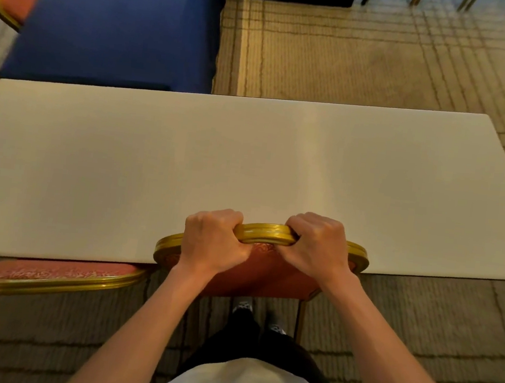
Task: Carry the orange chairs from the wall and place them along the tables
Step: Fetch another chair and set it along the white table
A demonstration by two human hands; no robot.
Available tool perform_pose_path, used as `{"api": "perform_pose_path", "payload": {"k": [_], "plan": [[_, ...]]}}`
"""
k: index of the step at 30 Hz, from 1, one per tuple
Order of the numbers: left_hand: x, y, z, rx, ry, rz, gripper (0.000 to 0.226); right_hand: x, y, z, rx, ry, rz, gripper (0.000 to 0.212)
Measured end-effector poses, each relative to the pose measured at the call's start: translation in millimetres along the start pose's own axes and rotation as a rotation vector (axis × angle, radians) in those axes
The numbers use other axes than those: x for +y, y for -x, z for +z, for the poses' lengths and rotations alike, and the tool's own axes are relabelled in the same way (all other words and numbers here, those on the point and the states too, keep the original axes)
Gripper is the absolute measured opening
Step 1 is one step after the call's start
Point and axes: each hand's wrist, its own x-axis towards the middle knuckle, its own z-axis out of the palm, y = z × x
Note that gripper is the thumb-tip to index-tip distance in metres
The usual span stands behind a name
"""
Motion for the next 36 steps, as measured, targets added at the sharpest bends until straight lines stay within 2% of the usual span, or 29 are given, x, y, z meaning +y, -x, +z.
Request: {"api": "perform_pose_path", "payload": {"k": [12,16,26,32,36], "plan": [[4,22,1,-0.078,-0.046,-0.030,0.035,-7,22,-2,-0.013,0.016,0.019,0.029],[8,35,0,-0.106,-0.033,-0.045,0.031,-10,37,0,-0.033,0.037,0.027,0.029],[28,123,-5,-0.177,-0.025,-0.089,0.025,-37,121,-10,-0.107,0.069,-0.006,0.031],[45,192,-10,-0.410,-0.043,-0.165,0.037,-58,189,-18,-0.264,0.019,0.011,0.039],[59,243,-7,-0.483,-0.072,-0.178,0.037,-70,240,-26,-0.418,0.040,0.040,0.039]]}}
